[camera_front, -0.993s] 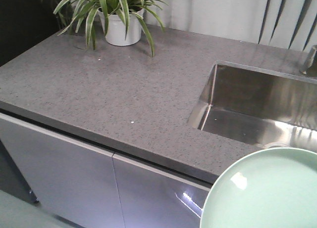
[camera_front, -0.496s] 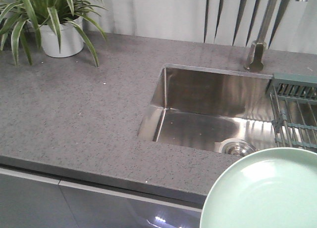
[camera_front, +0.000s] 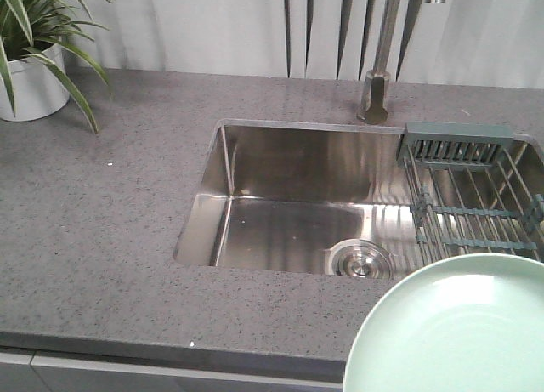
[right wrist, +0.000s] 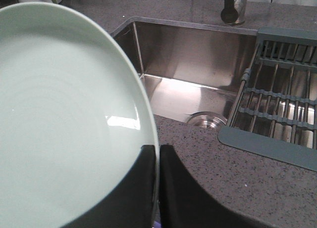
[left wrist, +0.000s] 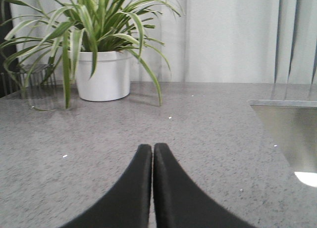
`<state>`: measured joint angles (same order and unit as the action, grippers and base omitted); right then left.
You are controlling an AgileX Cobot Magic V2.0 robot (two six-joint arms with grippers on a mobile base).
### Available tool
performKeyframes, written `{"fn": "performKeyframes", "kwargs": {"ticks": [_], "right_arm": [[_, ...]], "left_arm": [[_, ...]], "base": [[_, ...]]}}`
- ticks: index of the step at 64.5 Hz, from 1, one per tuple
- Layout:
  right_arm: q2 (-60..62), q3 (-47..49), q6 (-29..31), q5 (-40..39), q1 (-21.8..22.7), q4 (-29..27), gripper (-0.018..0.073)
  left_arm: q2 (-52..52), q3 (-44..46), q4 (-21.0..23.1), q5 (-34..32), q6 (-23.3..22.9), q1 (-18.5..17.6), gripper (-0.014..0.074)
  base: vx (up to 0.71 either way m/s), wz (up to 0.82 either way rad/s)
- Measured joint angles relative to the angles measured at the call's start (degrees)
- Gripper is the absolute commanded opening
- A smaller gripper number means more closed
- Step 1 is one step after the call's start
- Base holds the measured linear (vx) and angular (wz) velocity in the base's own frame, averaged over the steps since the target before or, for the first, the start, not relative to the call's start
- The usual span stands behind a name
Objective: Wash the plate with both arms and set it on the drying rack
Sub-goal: 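Reach the left gripper toward the faucet handle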
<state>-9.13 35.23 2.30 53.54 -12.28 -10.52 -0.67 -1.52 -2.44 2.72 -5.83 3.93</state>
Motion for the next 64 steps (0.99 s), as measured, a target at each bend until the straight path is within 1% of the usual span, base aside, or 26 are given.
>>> {"fn": "performKeyframes", "kwargs": {"ticks": [22,64], "right_arm": [[0.00,0.00,0.00,0.00,0.00,0.00,-0.0005],[0.00,0.00,0.00,0.00,0.00,0.00,-0.0005]], "left_arm": [[0.00,0.00,0.00,0.00,0.00,0.00,-0.0006],[0.00,0.00,0.00,0.00,0.00,0.00,-0.0006]], "base": [[0.05,-0.12],[0.06,-0.03]]}}
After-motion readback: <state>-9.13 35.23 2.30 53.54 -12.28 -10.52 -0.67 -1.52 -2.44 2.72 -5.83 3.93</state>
